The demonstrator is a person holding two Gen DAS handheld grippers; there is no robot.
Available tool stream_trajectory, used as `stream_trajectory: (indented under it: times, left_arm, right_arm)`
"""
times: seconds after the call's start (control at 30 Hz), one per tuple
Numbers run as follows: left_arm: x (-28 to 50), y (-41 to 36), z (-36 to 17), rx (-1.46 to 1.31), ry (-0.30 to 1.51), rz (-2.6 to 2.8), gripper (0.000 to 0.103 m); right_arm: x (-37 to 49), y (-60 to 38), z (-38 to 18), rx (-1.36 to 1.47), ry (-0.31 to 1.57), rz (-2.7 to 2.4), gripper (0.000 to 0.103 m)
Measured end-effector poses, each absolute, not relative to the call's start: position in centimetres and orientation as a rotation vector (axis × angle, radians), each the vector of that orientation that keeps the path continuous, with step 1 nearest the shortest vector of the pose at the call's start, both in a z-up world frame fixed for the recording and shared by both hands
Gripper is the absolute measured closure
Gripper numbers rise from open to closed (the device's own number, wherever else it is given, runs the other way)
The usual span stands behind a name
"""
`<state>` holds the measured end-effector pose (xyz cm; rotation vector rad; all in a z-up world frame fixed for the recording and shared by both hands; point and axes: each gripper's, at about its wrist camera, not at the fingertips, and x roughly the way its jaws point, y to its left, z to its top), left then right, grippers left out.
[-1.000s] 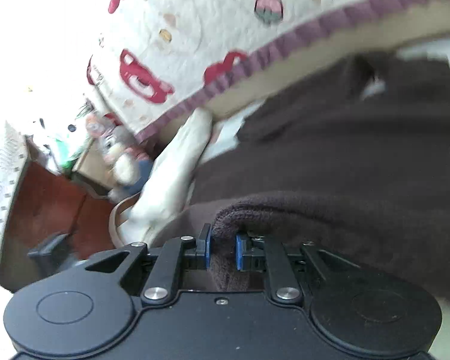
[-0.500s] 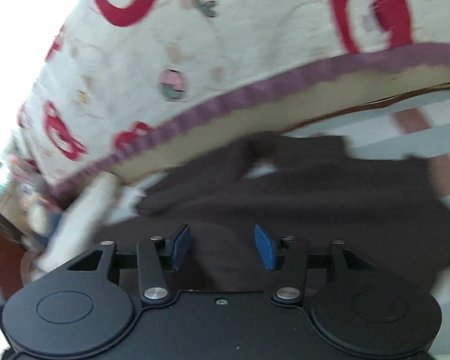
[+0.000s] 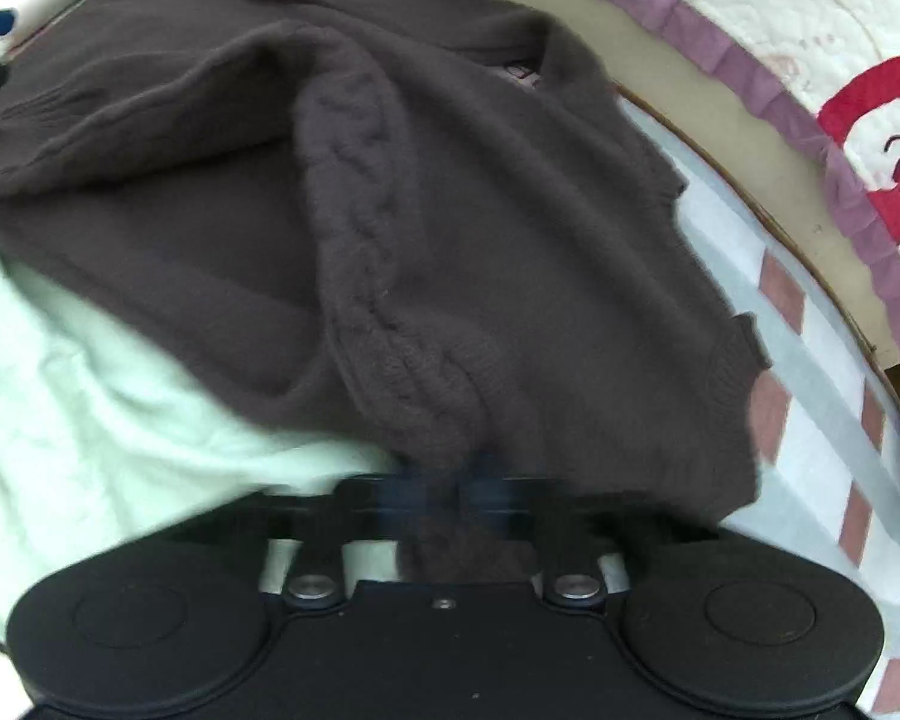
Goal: Fold clothes
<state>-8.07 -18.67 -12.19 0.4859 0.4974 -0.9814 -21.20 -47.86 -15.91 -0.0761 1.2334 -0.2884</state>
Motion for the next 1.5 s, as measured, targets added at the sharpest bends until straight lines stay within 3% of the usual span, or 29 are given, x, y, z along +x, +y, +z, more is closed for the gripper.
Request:
stream_trajectory:
  times: [0.17, 0.33, 0.37, 0.43, 0.47, 0.53, 0.6, 0.67, 0.8, 0.87, 0.9, 0.93, 0.97, 1.0, 1.07, 1.2, 1.27, 1.3, 1.33, 1.37, 1.5]
  left_arm:
    - [-8.0, -18.3, -12.2, 0.451, 0.449, -0.966, 0.045]
    - [-6.5, -17.8, -12.8, 0.348, 0.557, -0.977, 0.044]
    - [-6.3, -17.9, -13.1, 0.344, 0.577, -0.983, 0.044]
    - [-6.3, -18.1, -13.6, 0.339, 0.607, -0.994, 0.041]
    - [-6.4, -18.2, -13.9, 0.338, 0.619, -0.998, 0.040]
    - [-6.6, -18.5, -14.5, 0.332, 0.642, -1.014, 0.036]
    - [-6.8, -18.9, -15.2, 0.326, 0.668, -1.032, 0.036]
    - [-7.1, -19.6, -15.9, 0.339, 0.696, -1.049, 0.034]
    - [-7.2, -22.0, -18.1, 0.499, 0.758, -1.027, 0.014]
    - [-6.6, -22.6, -18.5, 0.518, 0.780, -1.018, 0.015]
    - [-6.1, -22.7, -18.3, 0.499, 0.794, -1.031, 0.024]
    - [-5.6, -22.8, -18.1, 0.480, 0.808, -1.043, 0.045]
    - [-5.2, -22.9, -17.9, 0.463, 0.819, -1.054, 0.058]
    - [-4.7, -23.1, -17.5, 0.471, 0.810, -1.056, 0.079]
    - [-3.2, -23.4, -16.2, 0.456, 0.776, -1.028, 0.090]
    - [0.7, -22.7, -13.7, 0.302, 0.693, -0.831, 0.092]
    - [2.8, -21.8, -12.6, 0.191, 0.654, -0.691, 0.088]
    - [3.9, -21.4, -12.1, 0.137, 0.634, -0.621, 0.078]
    - [4.8, -20.9, -11.6, 0.084, 0.611, -0.554, 0.054]
    - [4.7, -19.9, -11.7, 0.039, 0.586, -0.519, 0.047]
    - [2.4, -19.0, -13.0, -0.035, 0.687, -0.718, 0.043]
  right_arm:
    - [-22.1, -53.7, -12.4, 0.097, 1.033, -0.421, 0.094]
    - [-22.1, -59.7, -14.8, 0.411, 0.884, -0.519, 0.092]
    - [-22.3, -60.4, -15.9, 0.471, 0.853, -0.545, 0.085]
    - [-23.2, -61.6, -18.4, 0.621, 0.786, -0.597, 0.083]
    - [-23.5, -62.1, -19.5, 0.688, 0.790, -0.629, 0.075]
    - [-24.3, -62.6, -20.4, 0.755, 0.807, -0.665, 0.076]
    - [-25.1, -63.1, -20.7, 0.810, 0.793, -0.681, 0.068]
    - [-25.8, -63.4, -21.1, 0.856, 0.769, -0.678, 0.067]
    - [-26.4, -63.1, -21.2, 0.909, 0.749, -0.662, 0.060]
    - [-26.7, -63.1, -21.2, 0.942, 0.737, -0.641, 0.054]
    - [-26.9, -63.1, -21.3, 0.964, 0.729, -0.627, 0.050]
    - [-27.2, -63.3, -21.5, 1.002, 0.717, -0.610, 0.049]
    - [-27.4, -63.9, -21.7, 1.046, 0.707, -0.594, 0.049]
    - [-27.7, -64.2, -22.1, 1.104, 0.691, -0.576, 0.049]
    - [-28.5, -64.8, -22.9, 1.218, 0.647, -0.547, 0.048]
    - [-29.8, -65.3, -24.1, 1.374, 0.578, -0.507, 0.048]
    - [-29.9, -65.1, -24.4, 1.402, 0.567, -0.499, 0.048]
    - [-30.0, -65.1, -24.5, 1.416, 0.561, -0.495, 0.048]
    - [-30.1, -65.0, -24.6, 1.430, 0.555, -0.491, 0.048]
    - [-30.1, -65.0, -24.7, 1.441, 0.549, -0.487, 0.048]
    - [-30.0, -65.2, -24.8, 1.459, 0.543, -0.481, 0.048]
